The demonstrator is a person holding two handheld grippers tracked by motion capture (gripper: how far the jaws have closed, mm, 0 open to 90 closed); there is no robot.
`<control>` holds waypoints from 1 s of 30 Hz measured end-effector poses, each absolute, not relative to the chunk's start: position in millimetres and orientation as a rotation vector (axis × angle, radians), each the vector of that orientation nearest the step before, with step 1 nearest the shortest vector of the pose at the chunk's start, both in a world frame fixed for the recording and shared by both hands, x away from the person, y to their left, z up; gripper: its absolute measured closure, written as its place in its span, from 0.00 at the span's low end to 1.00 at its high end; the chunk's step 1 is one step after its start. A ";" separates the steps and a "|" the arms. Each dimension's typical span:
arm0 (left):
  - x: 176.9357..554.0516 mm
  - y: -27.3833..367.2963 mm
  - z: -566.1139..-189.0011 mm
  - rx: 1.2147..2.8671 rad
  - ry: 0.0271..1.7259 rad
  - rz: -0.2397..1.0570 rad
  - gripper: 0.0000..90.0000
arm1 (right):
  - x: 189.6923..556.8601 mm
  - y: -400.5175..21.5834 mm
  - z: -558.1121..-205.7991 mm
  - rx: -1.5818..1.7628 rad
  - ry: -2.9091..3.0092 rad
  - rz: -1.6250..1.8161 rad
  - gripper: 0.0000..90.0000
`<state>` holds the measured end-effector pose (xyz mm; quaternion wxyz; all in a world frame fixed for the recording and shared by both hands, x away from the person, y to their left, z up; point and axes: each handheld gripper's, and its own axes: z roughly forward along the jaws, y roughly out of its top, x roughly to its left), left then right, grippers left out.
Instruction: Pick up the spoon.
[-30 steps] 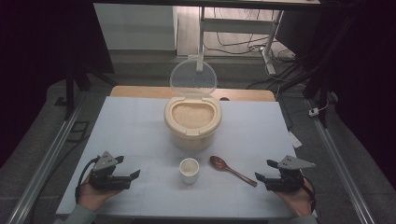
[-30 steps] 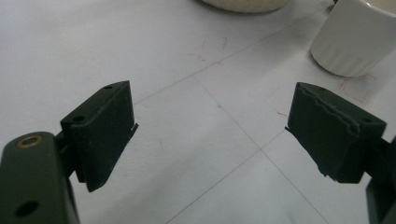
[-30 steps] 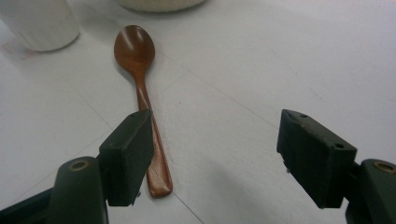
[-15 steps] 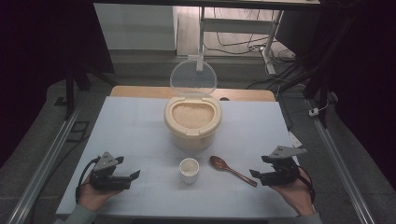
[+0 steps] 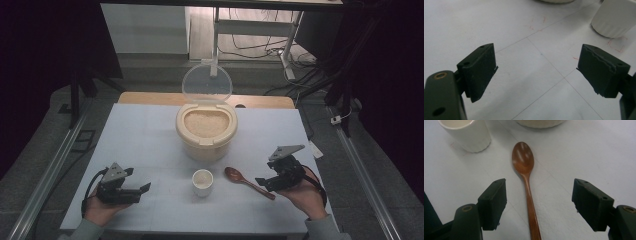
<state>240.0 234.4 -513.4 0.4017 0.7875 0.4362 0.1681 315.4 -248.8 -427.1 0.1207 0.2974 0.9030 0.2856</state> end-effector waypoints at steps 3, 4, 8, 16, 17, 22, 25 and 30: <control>240.1 233.9 -513.9 1.996 1.101 0.427 0.17 | 321.6 -241.1 -431.3 0.863 2.666 0.807 0.32; 240.1 233.9 -513.9 1.996 1.101 0.427 0.17 | 322.2 -239.1 -433.3 0.861 2.676 0.792 0.33; 239.8 233.1 -514.6 1.998 1.099 0.429 0.17 | 322.3 -235.2 -440.3 0.852 2.730 0.744 0.35; 239.9 232.6 -515.8 2.009 1.099 0.431 0.17 | 323.9 -234.7 -456.8 0.861 2.801 0.653 0.38; 239.9 232.7 -516.1 2.009 1.101 0.433 0.17 | 325.5 -236.0 -461.6 0.872 2.823 0.631 0.41; 240.2 232.1 -517.2 2.017 1.099 0.431 0.17 | 329.5 -237.6 -473.7 0.893 2.864 0.535 0.47; 240.3 231.8 -517.8 2.024 1.096 0.434 0.17 | 330.5 -237.2 -477.0 0.899 2.870 0.506 0.48; 240.6 232.1 -518.6 2.026 1.098 0.434 0.17 | 330.8 -235.3 -484.2 0.879 2.902 0.421 0.59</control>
